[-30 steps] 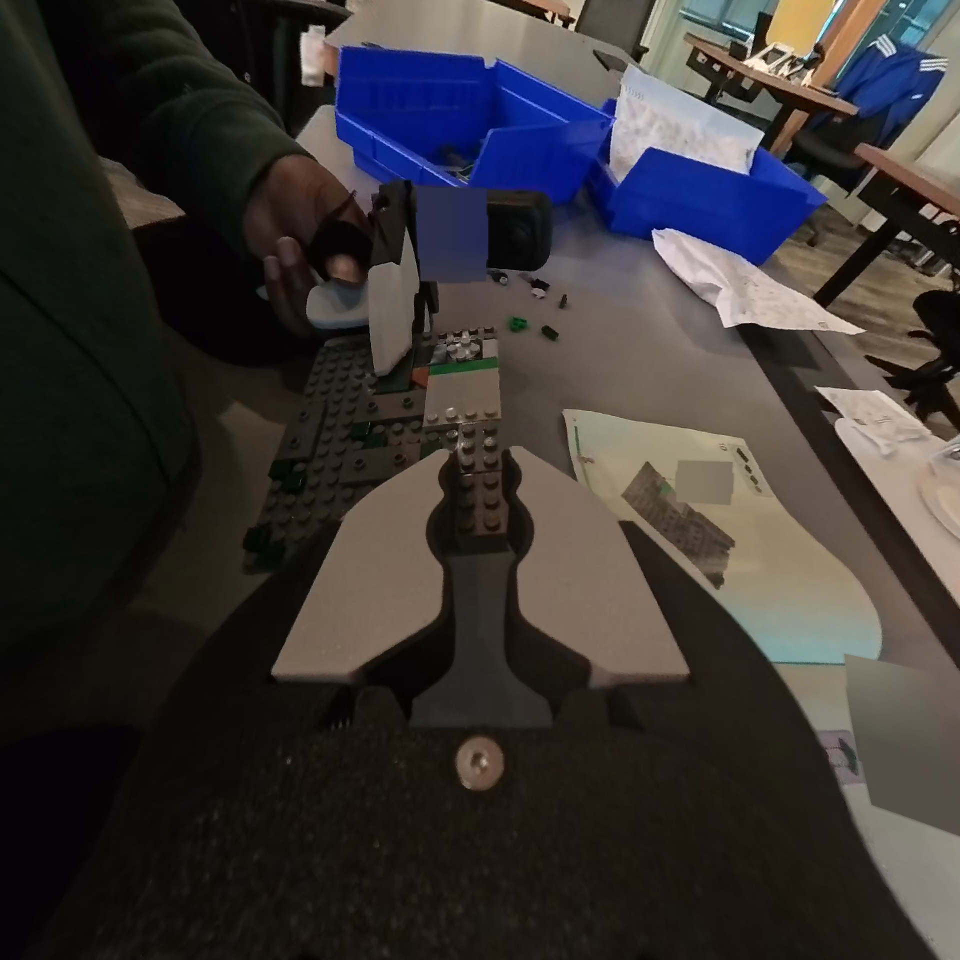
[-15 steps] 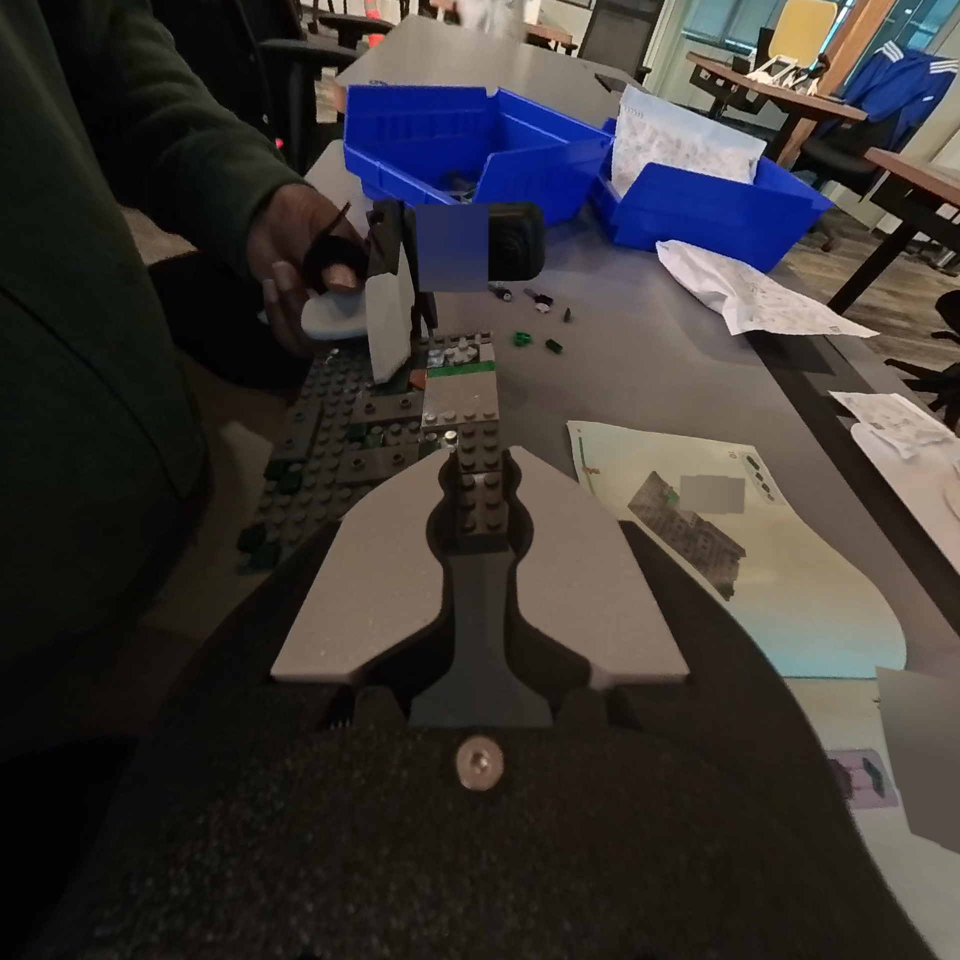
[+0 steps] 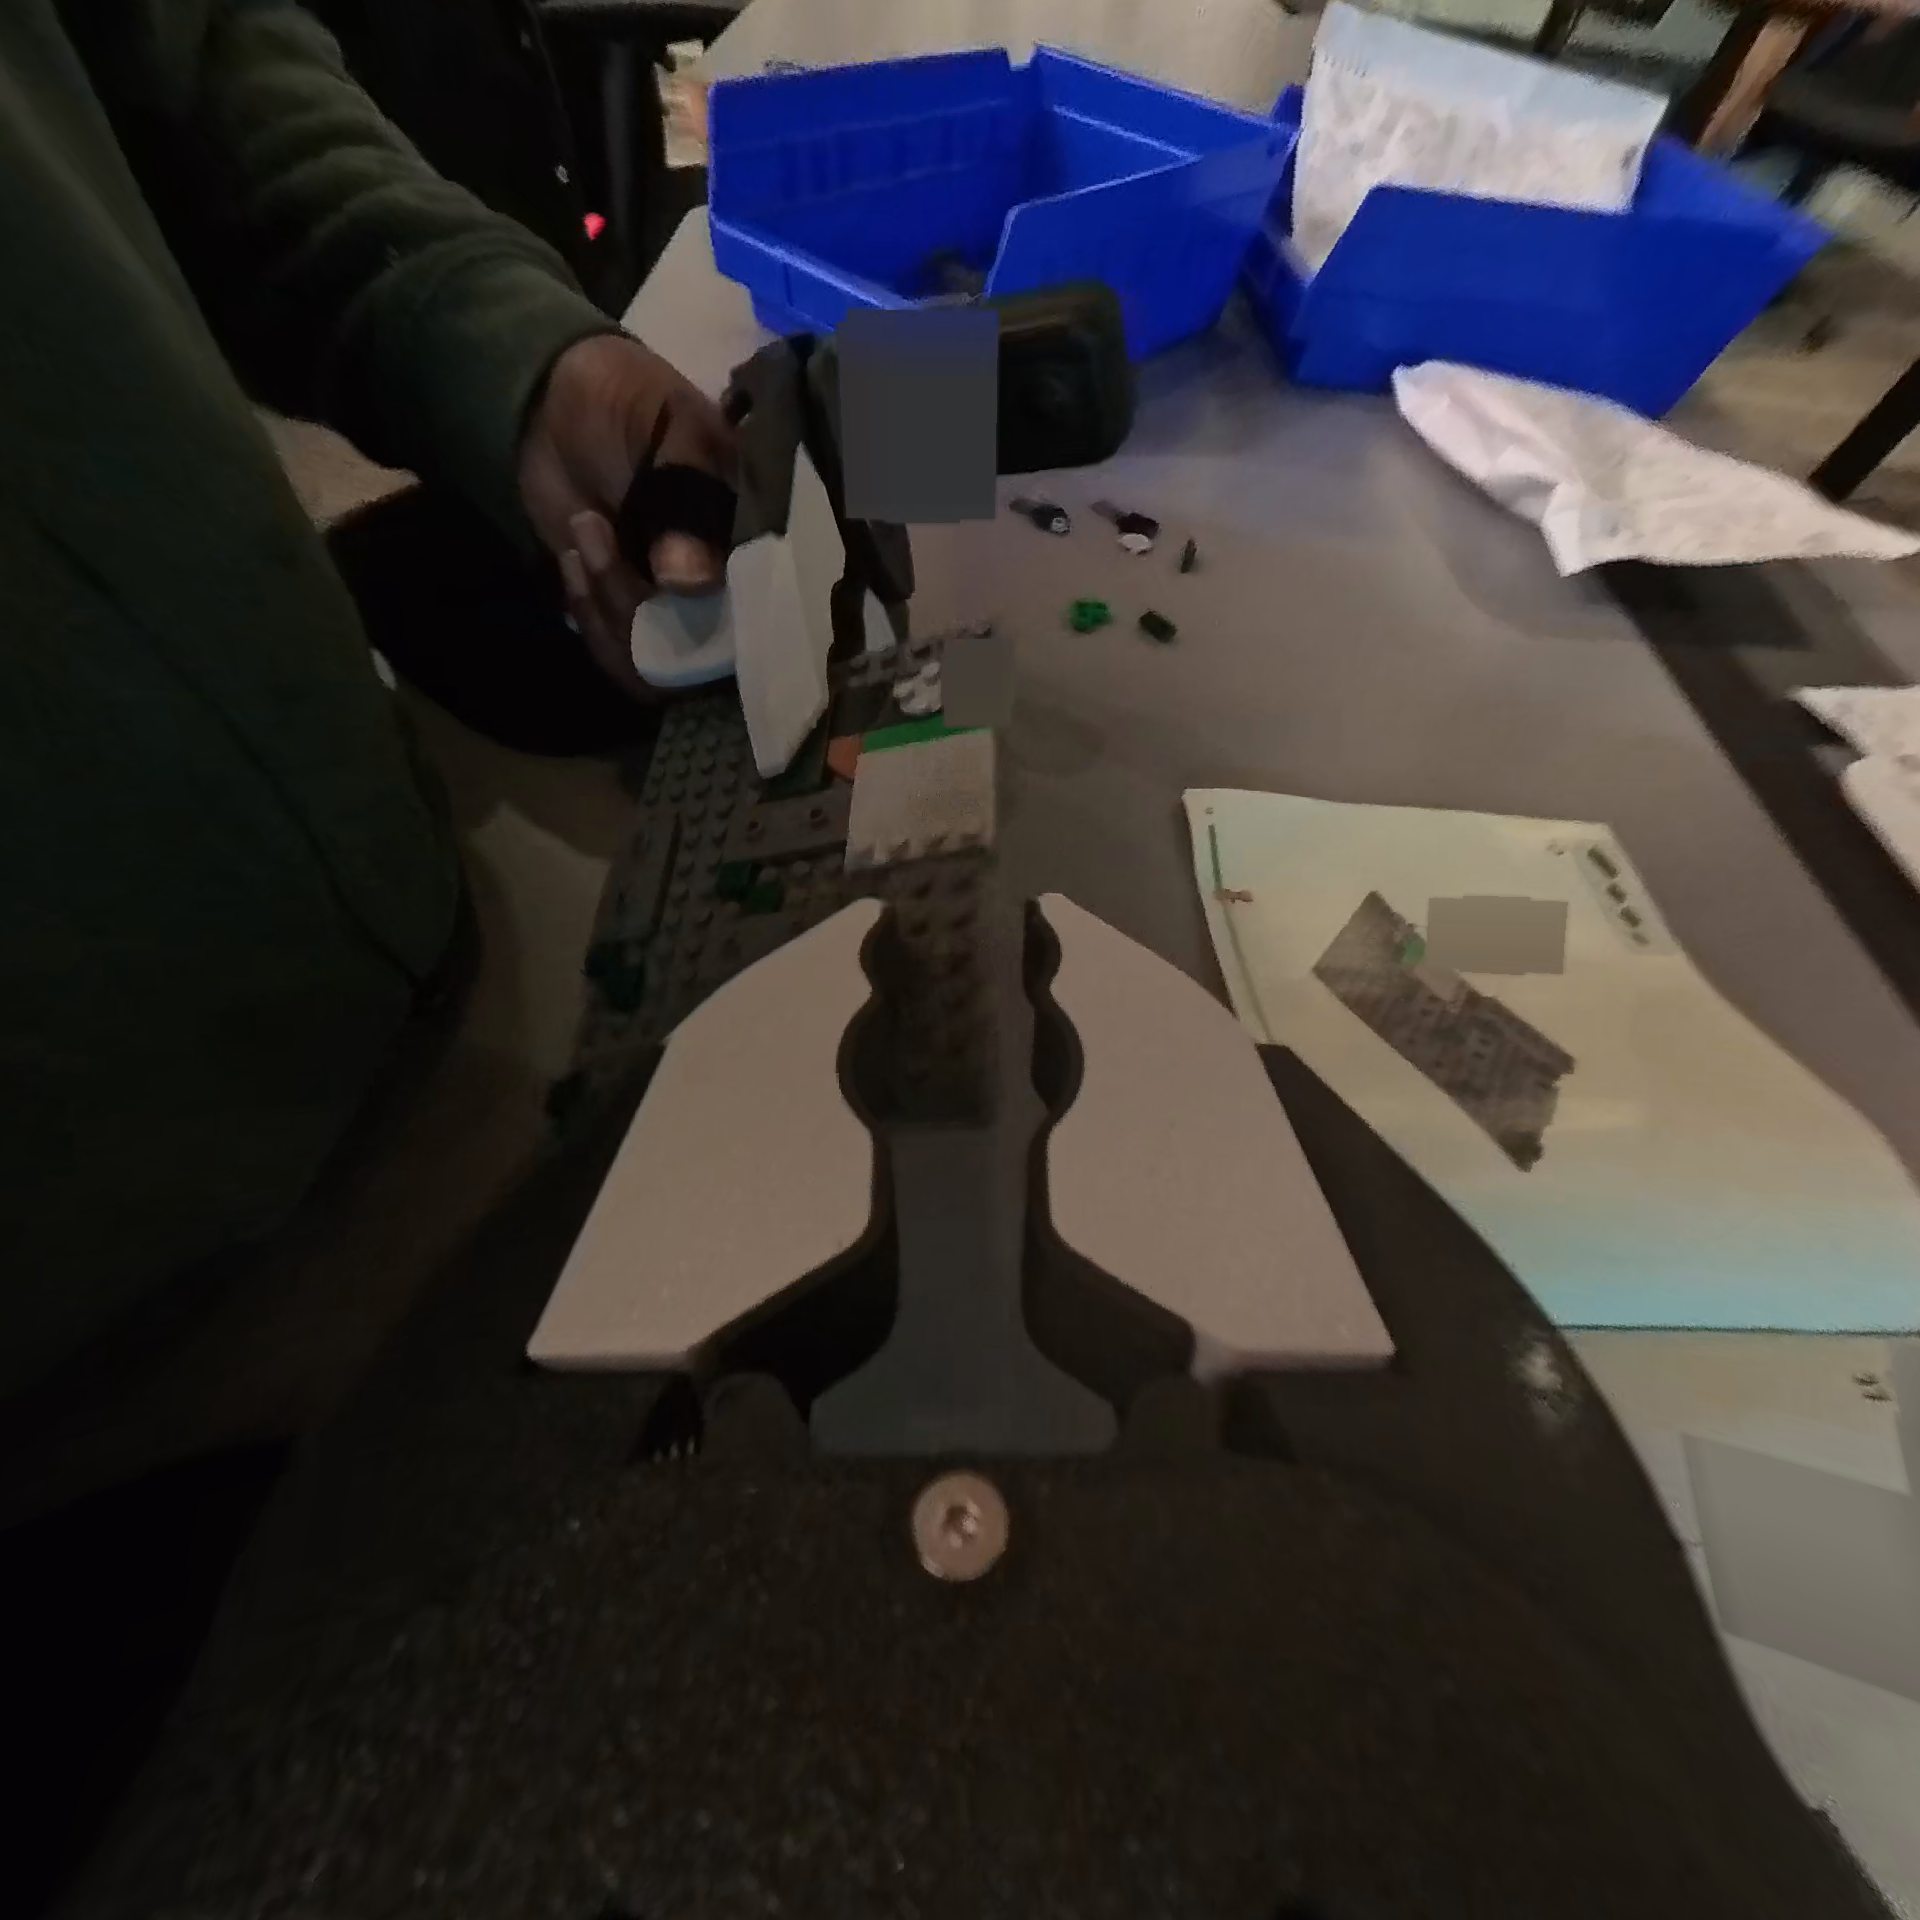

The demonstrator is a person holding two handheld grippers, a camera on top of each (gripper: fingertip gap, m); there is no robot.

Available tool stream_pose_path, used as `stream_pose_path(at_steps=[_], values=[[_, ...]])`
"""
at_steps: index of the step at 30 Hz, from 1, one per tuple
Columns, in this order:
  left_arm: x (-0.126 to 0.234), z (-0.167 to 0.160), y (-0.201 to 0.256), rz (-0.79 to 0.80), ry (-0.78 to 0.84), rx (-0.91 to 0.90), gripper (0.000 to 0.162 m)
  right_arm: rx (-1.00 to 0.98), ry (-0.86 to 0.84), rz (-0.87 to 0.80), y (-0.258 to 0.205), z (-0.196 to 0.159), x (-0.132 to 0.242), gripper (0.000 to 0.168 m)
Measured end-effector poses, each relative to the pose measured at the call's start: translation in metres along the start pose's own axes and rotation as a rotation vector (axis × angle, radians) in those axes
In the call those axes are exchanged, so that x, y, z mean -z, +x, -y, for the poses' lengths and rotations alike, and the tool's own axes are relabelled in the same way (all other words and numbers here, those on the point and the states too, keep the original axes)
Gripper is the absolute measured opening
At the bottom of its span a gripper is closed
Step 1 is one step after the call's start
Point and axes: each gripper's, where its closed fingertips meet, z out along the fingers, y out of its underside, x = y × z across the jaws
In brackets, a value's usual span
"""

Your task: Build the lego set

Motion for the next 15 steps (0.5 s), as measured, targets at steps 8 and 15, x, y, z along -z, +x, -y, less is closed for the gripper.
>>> stream_pose_path(at_steps=[8, 15], values=[[-0.007, -0.01, -0.004, 0.072, -0.079, -0.116, 0.008, -0.214, -0.157, 0.147, 0.006, 0.002, -0.002, 0.049], [-0.012, -0.009, -0.008, 0.107, -0.106, -0.179, 0.007, -0.359, -0.357, 0.323, 0.0, -0.013, -0.021, 0.054]])
